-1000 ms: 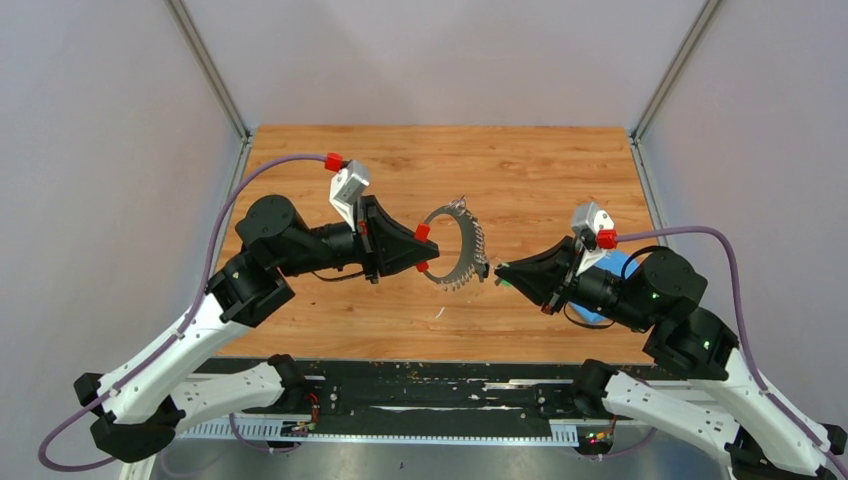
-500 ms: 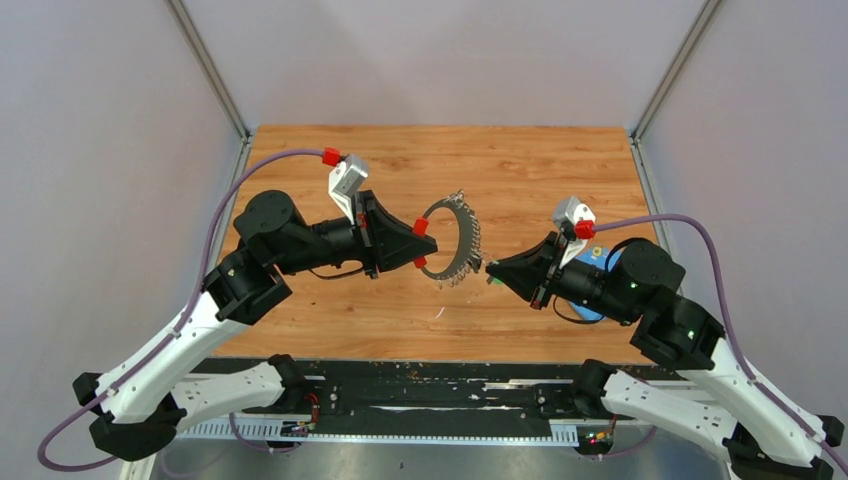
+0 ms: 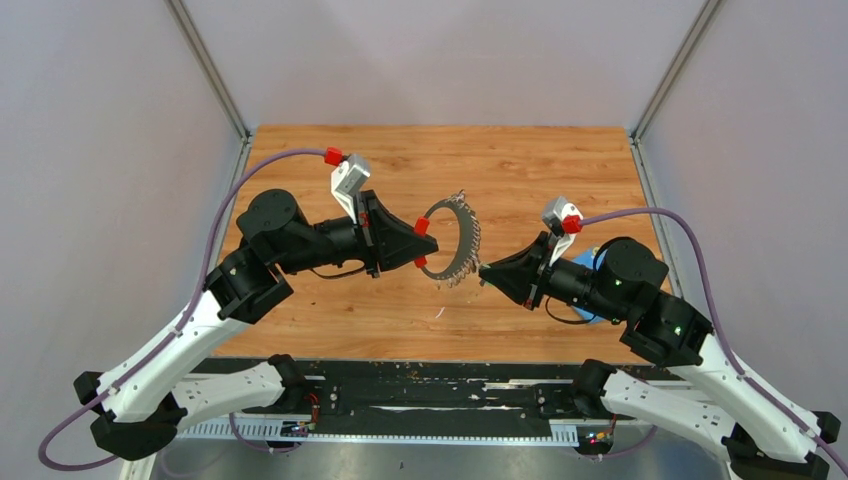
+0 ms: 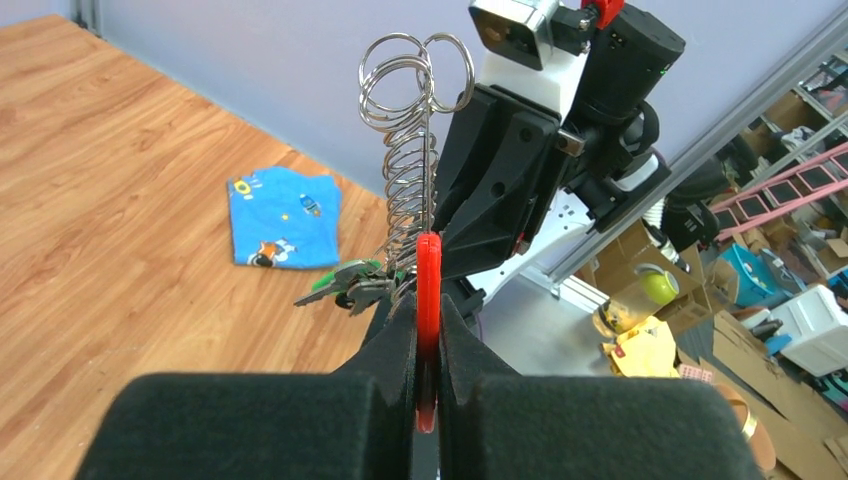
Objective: Remove the keys from the keyring
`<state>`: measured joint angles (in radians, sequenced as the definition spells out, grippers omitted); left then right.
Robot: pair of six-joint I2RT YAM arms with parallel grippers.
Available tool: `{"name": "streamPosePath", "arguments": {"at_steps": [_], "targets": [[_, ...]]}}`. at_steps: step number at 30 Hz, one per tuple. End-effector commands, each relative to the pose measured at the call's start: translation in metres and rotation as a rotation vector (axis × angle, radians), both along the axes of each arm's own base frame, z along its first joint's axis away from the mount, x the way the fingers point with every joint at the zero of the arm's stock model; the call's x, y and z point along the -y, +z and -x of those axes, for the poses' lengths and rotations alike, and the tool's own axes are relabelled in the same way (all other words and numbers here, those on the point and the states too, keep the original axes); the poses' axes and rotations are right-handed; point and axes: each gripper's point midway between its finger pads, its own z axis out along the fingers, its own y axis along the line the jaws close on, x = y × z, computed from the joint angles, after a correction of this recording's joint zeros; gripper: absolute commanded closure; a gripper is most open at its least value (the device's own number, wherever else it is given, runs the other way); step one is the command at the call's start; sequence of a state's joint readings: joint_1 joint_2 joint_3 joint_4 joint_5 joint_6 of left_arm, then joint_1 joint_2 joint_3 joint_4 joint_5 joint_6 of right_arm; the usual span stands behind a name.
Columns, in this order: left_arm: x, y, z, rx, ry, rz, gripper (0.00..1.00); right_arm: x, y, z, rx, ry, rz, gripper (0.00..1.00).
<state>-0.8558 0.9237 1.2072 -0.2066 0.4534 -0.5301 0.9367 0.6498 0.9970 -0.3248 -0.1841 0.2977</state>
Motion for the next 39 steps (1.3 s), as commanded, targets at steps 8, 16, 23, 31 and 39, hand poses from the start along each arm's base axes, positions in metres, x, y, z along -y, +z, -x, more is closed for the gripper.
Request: {"name": "streamPosePath", "arguments": {"at_steps": [8, 16, 23, 31, 39], "targets": [[0.001, 0.024, 0.006, 0.09, -0.041, 0.087, 1.0, -0.004, 0.006, 0.03, 0.04, 0.166, 0.005, 0.65], [0.001, 0.034, 0.021, 0.151, -0.119, 0.105, 1.0, 0.006, 0.03, 0.059, 0.131, 0.289, -0.05, 0.72], [0.007, 0.038, 0.032, 0.172, -0.205, 0.1, 1.0, 0.002, 0.052, 0.054, 0.131, 0.256, -0.137, 0.84], [0.011, 0.041, 0.043, 0.181, -0.281, 0.099, 1.0, 0.0, 0.053, 0.049, 0.147, 0.241, -0.155, 0.84], [0.013, 0.049, 0.052, 0.194, -0.316, 0.112, 1.0, -0.001, 0.048, 0.059, 0.138, 0.293, -0.148, 0.88]]}}
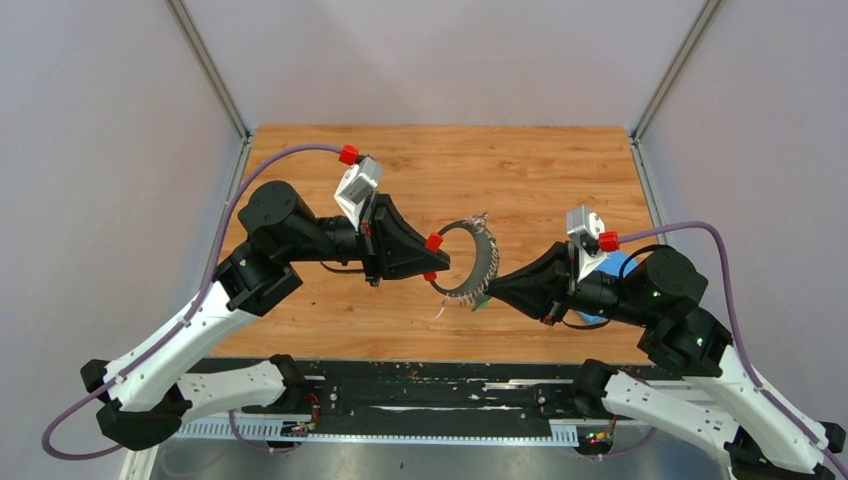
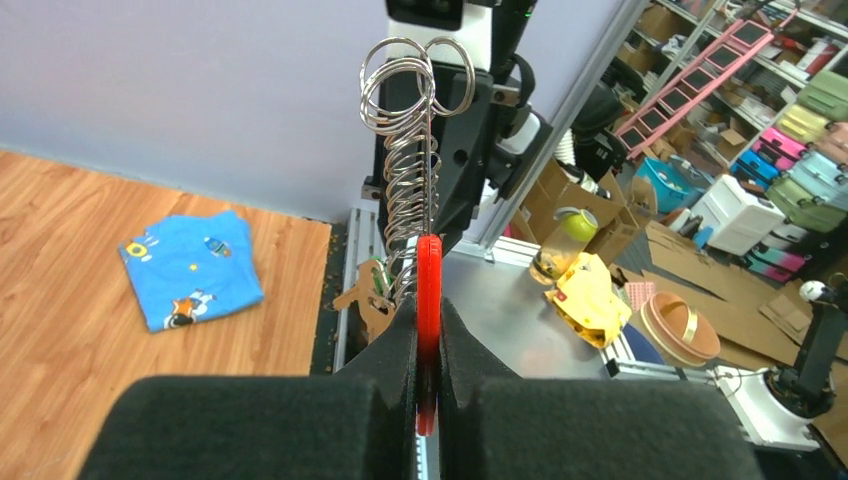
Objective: Remove the keys from the keyring
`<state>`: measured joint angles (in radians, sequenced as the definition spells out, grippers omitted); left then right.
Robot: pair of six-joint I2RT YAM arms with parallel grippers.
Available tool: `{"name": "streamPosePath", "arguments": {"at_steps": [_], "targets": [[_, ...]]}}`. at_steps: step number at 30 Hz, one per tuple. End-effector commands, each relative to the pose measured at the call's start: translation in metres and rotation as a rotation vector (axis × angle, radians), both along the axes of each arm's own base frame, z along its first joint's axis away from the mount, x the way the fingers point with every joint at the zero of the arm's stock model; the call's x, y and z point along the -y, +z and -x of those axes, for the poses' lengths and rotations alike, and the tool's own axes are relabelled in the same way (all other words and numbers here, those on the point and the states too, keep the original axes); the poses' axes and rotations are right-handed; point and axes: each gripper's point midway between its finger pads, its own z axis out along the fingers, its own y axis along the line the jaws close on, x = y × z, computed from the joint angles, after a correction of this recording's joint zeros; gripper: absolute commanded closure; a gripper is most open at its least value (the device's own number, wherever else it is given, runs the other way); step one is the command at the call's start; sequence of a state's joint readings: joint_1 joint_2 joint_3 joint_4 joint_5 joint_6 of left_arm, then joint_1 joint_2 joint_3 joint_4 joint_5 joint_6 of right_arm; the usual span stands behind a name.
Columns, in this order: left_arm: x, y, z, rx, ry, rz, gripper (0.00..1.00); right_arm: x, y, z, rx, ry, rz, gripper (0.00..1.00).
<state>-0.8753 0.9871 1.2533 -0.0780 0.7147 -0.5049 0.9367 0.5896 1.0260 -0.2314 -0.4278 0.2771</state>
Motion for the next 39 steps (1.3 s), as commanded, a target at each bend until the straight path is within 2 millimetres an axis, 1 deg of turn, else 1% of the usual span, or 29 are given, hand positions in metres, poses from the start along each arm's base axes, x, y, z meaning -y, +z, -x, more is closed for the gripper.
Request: {"name": "streamPosePath", "arguments": {"at_steps": [1, 14, 20, 22, 24, 27, 28, 30, 33, 37, 39], "targets": [[-0.003, 0.025, 0.013, 0.067, -0.044, 0.062, 1.0, -0.002, 0.0, 0.01, 0.004, 0.056, -0.011, 0.88], [0.003, 0.025, 0.012, 0.056, -0.048, 0.057, 1.0, -0.004, 0.003, 0.021, -0.028, 0.114, -0.041, 0.88], [0.005, 0.024, 0.01, 0.059, -0.048, 0.053, 1.0, -0.004, -0.005, 0.007, -0.095, 0.034, -0.026, 0.89], [0.006, 0.023, 0.009, 0.049, -0.045, 0.048, 1.0, -0.002, -0.013, 0.0, -0.14, -0.015, -0.003, 0.89], [0.01, 0.012, 0.0, -0.003, -0.014, -0.02, 1.0, 0.002, -0.022, -0.009, -0.196, -0.077, 0.017, 0.87], [0.02, -0.013, -0.006, -0.137, -0.025, -0.146, 1.0, 0.013, -0.043, -0.017, -0.266, -0.168, 0.062, 0.82], [0.022, -0.021, -0.008, -0.177, -0.028, -0.184, 1.0, 0.018, -0.048, -0.017, -0.286, -0.187, 0.066, 0.81], [0.024, -0.041, -0.016, -0.26, -0.017, -0.264, 1.0, 0.023, -0.061, -0.014, -0.317, -0.196, 0.064, 0.79], [0.025, -0.067, -0.027, -0.418, -0.027, -0.337, 1.0, 0.029, -0.072, -0.005, -0.351, -0.183, 0.039, 0.78], [0.032, -0.086, -0.032, -0.562, -0.068, -0.355, 1.0, 0.036, -0.088, 0.003, -0.393, -0.175, 0.011, 0.8], [0.036, -0.098, -0.034, -0.642, -0.083, -0.377, 1.0, 0.04, -0.094, 0.005, -0.418, -0.183, -0.008, 0.81]]}}
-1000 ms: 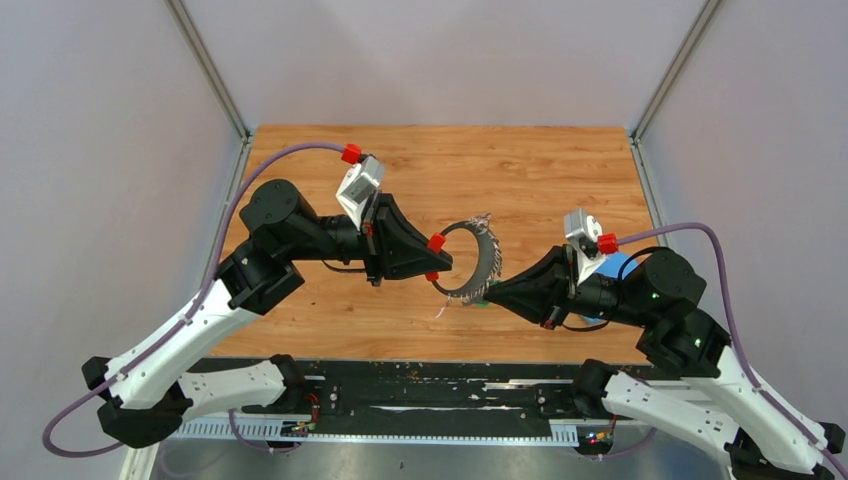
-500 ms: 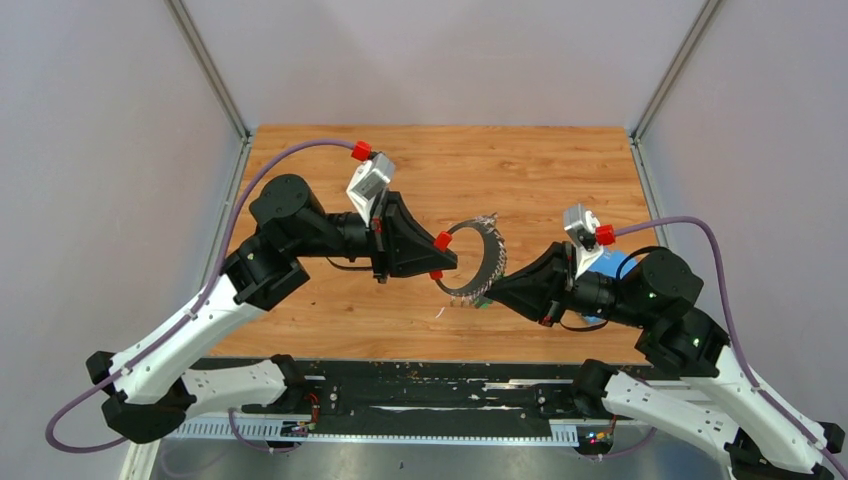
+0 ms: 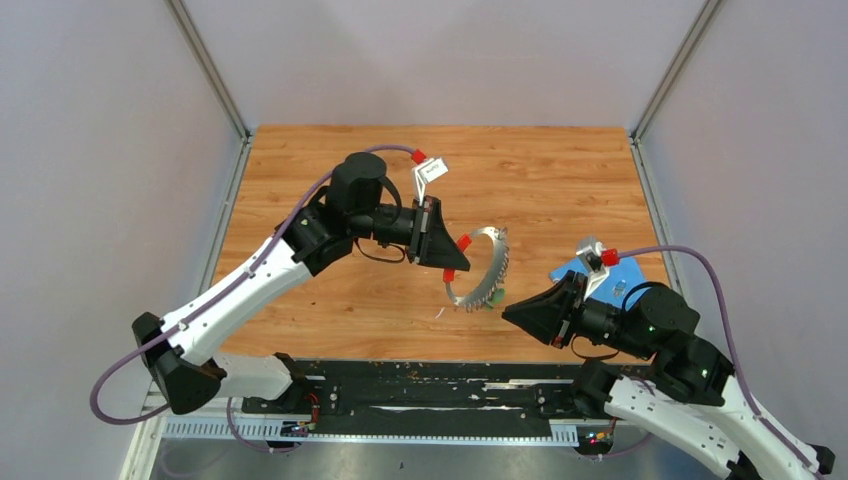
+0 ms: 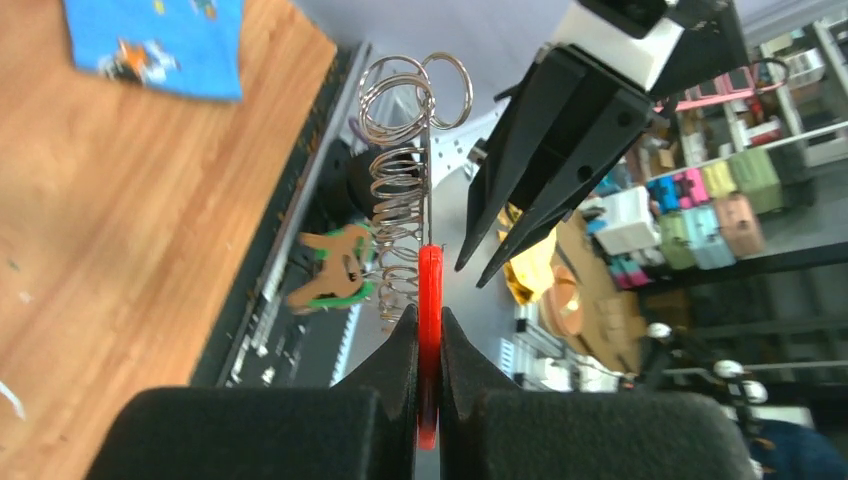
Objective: Remove the keys from the keyring
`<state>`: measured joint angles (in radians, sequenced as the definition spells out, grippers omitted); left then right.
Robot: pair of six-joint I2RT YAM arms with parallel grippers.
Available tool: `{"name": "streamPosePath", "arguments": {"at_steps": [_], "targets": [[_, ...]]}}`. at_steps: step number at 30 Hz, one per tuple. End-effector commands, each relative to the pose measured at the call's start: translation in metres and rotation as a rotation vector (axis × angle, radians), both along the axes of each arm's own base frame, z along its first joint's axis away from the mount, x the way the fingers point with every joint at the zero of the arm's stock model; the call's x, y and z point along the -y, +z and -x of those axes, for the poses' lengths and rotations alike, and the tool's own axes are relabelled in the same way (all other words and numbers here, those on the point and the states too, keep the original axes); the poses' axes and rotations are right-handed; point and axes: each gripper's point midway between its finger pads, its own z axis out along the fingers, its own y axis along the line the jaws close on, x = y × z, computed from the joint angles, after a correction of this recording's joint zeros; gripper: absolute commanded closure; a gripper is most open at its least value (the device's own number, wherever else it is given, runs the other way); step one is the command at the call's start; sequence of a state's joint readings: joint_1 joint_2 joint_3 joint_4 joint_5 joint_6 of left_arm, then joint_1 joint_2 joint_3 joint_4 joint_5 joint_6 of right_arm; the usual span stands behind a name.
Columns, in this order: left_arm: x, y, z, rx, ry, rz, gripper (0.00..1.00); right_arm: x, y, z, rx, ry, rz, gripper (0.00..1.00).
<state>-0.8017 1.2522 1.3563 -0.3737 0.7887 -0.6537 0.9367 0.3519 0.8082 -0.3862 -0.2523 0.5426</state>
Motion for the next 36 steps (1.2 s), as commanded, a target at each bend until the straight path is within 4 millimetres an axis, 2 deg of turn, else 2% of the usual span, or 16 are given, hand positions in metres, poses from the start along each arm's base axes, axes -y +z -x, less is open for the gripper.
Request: {"name": "streamPosePath", "arguments": {"at_steps": [1, 4, 6, 9, 18, 27, 36], "targets": [[0.003, -0.018, 0.012, -0.234, -0.065, -0.033, 1.0, 0.01, -0.017, 0.005, -0.09, -0.037, -0.044, 0.81], [0.008, -0.035, 0.013, -0.335, -0.078, -0.047, 1.0, 0.016, -0.024, 0.003, -0.133, -0.075, -0.098, 0.81], [0.011, -0.038, 0.014, -0.391, -0.084, -0.034, 1.0, 0.013, -0.036, 0.002, -0.165, -0.081, -0.118, 0.82], [0.014, -0.039, 0.017, -0.489, -0.11, -0.007, 1.0, 0.012, -0.044, -0.001, -0.153, -0.085, -0.147, 0.82], [0.019, -0.044, 0.013, -0.539, -0.107, -0.022, 1.0, 0.014, -0.04, -0.003, -0.05, -0.086, -0.183, 0.82], [0.02, -0.037, 0.013, -0.555, -0.103, -0.017, 1.0, 0.017, -0.041, -0.012, -0.032, -0.137, -0.183, 0.85], [0.023, -0.032, 0.014, -0.554, -0.112, -0.013, 1.0, 0.011, -0.036, -0.008, -0.003, -0.09, -0.178, 0.88]]}}
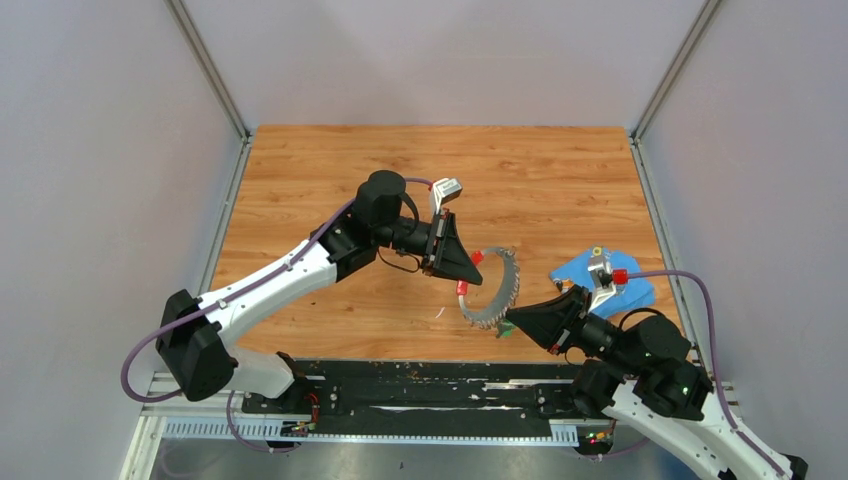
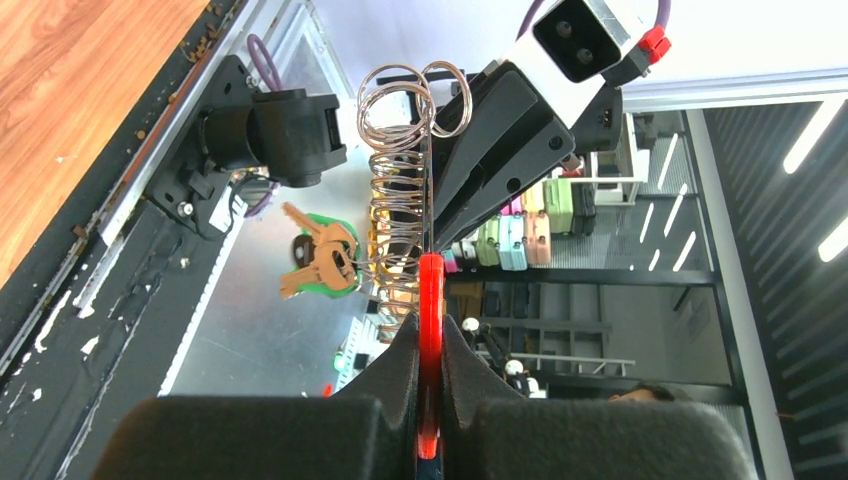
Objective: Remove the keys from the keyring
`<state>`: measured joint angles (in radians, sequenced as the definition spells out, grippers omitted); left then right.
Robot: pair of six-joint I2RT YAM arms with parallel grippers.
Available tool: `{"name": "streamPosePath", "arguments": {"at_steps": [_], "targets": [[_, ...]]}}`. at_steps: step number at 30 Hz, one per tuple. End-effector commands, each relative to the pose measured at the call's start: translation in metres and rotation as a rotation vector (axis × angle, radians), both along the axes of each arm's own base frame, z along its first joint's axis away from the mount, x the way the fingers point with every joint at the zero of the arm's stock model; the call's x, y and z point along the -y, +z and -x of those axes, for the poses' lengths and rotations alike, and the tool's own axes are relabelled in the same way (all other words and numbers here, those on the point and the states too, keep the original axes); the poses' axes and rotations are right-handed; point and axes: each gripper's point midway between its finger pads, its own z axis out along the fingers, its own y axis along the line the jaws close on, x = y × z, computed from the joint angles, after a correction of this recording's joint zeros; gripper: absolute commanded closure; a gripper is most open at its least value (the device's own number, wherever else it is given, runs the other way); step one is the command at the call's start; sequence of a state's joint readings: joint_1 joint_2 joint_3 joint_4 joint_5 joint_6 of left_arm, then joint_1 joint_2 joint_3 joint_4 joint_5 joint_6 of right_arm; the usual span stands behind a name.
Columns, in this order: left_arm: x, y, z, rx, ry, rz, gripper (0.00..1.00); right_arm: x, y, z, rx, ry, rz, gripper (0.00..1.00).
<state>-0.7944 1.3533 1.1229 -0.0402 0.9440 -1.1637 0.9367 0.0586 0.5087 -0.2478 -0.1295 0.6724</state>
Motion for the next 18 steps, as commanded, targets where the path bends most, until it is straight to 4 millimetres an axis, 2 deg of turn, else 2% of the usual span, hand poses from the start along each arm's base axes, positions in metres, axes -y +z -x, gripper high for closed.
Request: {"name": "streamPosePath", "arguments": {"at_steps": [1, 12, 18], "targets": [[0.0, 0.019, 0.009, -0.027, -0.055, 0.03, 1.0, -0.005, 0.005, 0.003, 0.042, 0.029, -0.007, 0.88], [0.001, 0.028, 0.012, -0.018, -0.055, 0.043, 1.0, -0.007, -0.004, 0.003, 0.016, 0.04, 0.004, 0.91], [0.001, 0.03, 0.015, -0.01, -0.061, 0.048, 1.0, -0.009, -0.015, -0.004, -0.065, 0.003, -0.009, 0.93]]}}
